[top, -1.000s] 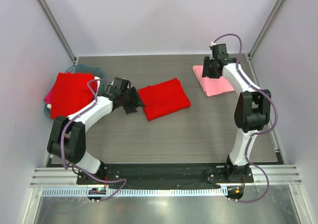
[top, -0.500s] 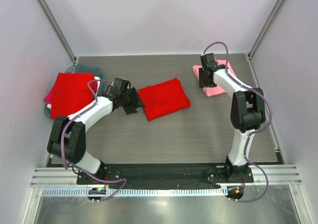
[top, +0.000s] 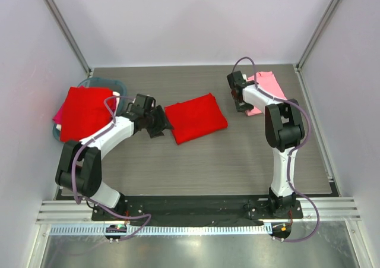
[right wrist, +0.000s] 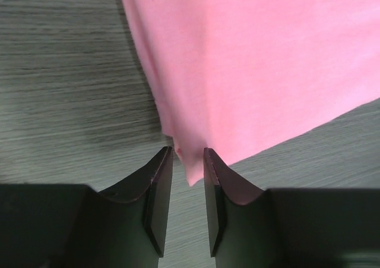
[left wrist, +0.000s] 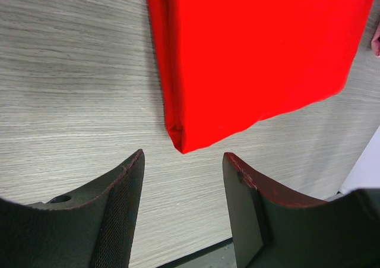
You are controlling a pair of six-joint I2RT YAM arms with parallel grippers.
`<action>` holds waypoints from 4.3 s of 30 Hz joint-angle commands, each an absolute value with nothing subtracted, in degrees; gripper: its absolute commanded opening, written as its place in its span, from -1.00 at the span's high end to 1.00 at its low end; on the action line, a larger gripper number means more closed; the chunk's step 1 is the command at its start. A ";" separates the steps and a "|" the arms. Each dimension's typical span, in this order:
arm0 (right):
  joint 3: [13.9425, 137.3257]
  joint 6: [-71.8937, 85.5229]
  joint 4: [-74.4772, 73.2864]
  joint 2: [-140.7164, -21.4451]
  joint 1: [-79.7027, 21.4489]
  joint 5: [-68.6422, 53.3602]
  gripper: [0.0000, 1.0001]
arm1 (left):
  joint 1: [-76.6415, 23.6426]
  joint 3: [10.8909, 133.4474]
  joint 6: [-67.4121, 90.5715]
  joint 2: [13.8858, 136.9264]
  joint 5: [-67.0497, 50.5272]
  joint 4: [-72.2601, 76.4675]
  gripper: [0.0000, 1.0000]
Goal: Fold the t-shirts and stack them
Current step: Neatly place the folded tshirt to the corner
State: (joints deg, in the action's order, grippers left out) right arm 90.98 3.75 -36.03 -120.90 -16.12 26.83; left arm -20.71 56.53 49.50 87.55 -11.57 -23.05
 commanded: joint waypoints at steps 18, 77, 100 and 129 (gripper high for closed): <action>81.93 8.34 -36.12 -113.56 -20.74 31.91 0.97 | -20.39 54.76 49.75 82.97 -12.57 -22.94 -0.13; 101.69 24.70 -15.82 -134.38 -12.66 -31.81 -0.15 | -18.28 67.06 58.89 111.79 -2.02 -6.06 0.00; 102.13 24.96 -16.00 -135.88 -13.01 -29.18 0.03 | -16.00 69.34 57.65 113.03 0.18 -6.33 0.40; 83.86 28.91 -6.94 -101.27 -9.68 -24.17 0.97 | -25.91 70.83 52.56 92.38 3.96 -4.57 1.00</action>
